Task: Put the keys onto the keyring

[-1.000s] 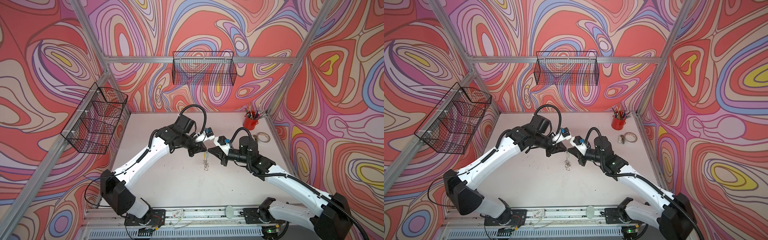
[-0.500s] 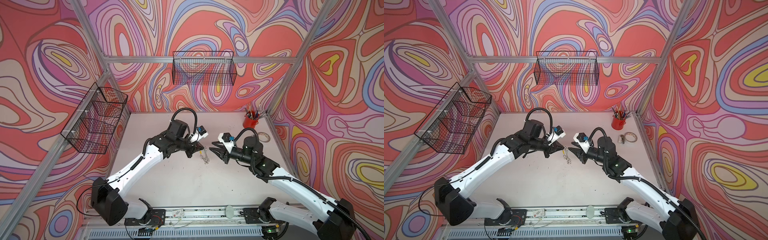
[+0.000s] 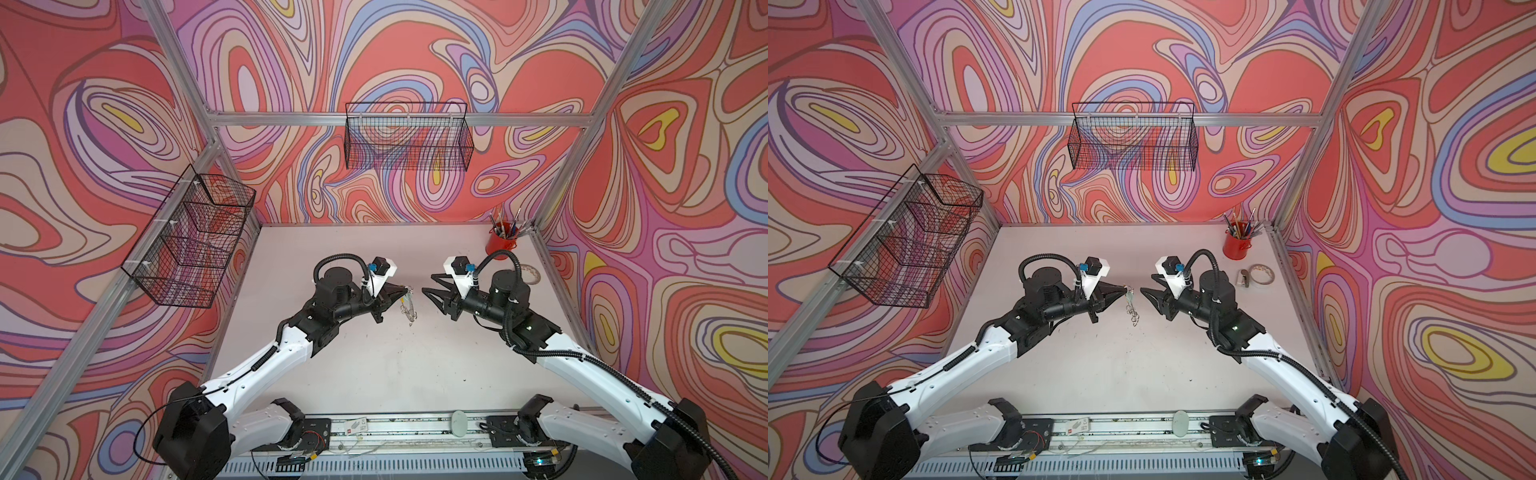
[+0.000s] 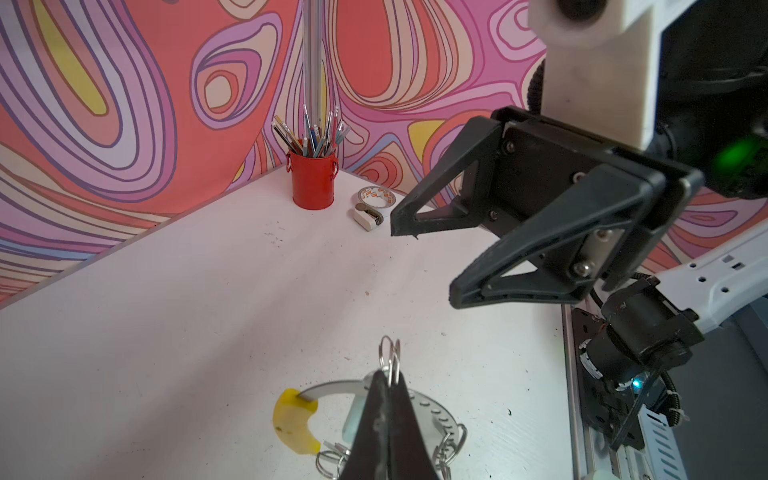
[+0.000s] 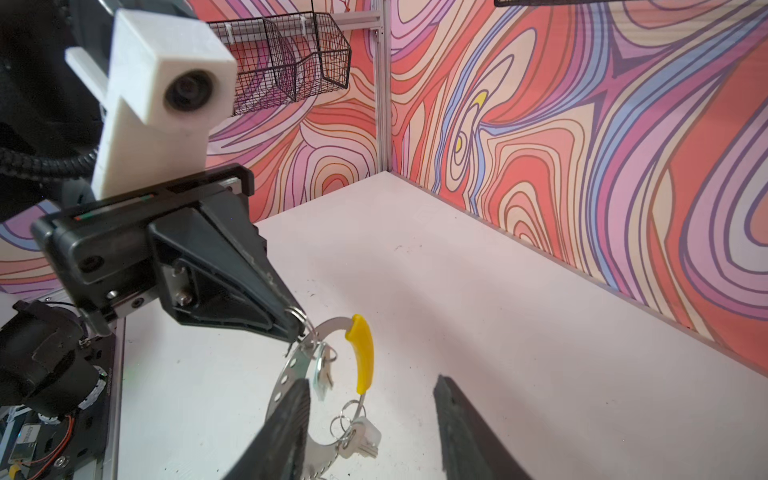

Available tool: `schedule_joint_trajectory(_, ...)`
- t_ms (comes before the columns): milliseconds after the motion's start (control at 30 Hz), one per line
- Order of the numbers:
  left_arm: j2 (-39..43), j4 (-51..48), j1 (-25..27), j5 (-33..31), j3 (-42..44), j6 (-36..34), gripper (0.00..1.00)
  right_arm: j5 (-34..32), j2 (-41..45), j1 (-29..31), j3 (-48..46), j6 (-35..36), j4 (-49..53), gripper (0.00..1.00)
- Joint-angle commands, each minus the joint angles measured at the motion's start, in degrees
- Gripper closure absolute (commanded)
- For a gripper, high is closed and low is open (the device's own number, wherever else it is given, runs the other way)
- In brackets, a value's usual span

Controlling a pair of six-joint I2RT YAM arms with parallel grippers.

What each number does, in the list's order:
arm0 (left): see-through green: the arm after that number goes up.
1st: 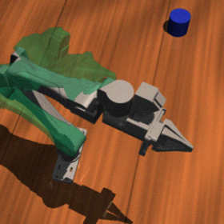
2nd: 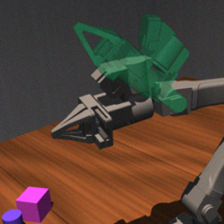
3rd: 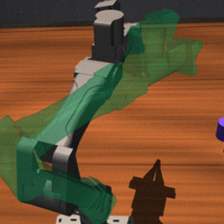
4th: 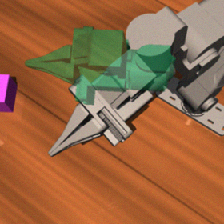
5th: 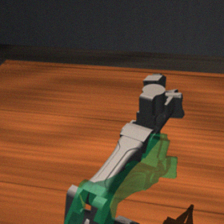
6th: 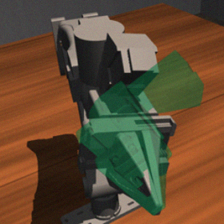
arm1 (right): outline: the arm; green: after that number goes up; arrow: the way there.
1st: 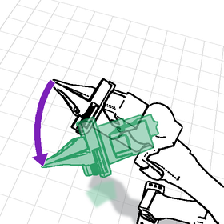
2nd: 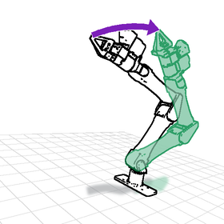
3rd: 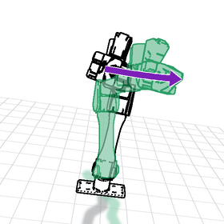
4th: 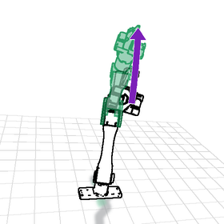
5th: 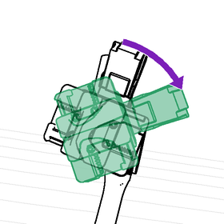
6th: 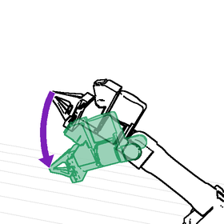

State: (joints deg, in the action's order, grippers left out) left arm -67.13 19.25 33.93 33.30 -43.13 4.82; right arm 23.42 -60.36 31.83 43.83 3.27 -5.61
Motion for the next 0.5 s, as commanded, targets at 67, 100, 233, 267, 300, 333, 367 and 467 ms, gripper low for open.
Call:
schedule_joint_trajectory(67, -0.32, 26.28, 0.43, 0.00, 5.43, 8.21, 1.00, 4.19, -0.64, -0.19, 0.12, -0.37, -2.96, 0.52)
schedule_joint_trajectory(100, -0.86, 28.78, 0.51, -0.15, 6.21, 8.98, 1.00, 5.00, -0.97, -0.19, 0.56, -0.17, -2.48, 0.53)
schedule_joint_trajectory(233, -4.85, 40.57, 1.12, -0.06, 8.83, 13.19, 1.00, 9.57, -1.58, -0.19, 0.49, 0.14, -3.51, 0.53)
schedule_joint_trajectory(267, -5.96, 43.35, 1.21, 0.15, 9.33, 14.11, 1.00, 9.58, -1.53, -0.19, 0.46, 0.18, -3.70, 0.54)
schedule_joint_trajectory(300, -6.72, 45.79, 1.30, 0.38, 9.70, 14.71, 1.00, 9.10, -1.45, -0.20, 0.31, 0.15, -4.10, 0.54)
schedule_joint_trajectory(333, -7.48, 47.21, 1.40, 0.56, 9.79, 15.12, 1.00, 8.05, -1.38, -0.19, 0.12, -0.18, -4.79, 0.54)
schedule_joint_trajectory(367, -7.82, 47.24, 1.40, 0.55, 9.75, 15.29, 1.00, 7.52, -1.42, -0.19, -0.05, -0.30, -5.26, 0.54)
schedule_joint_trajectory(467, -8.10, 47.16, 1.75, 0.84, 9.70, 15.00, 1.00, 7.43, -2.58, -0.19, 0.76, 0.72, -4.93, 0.51)
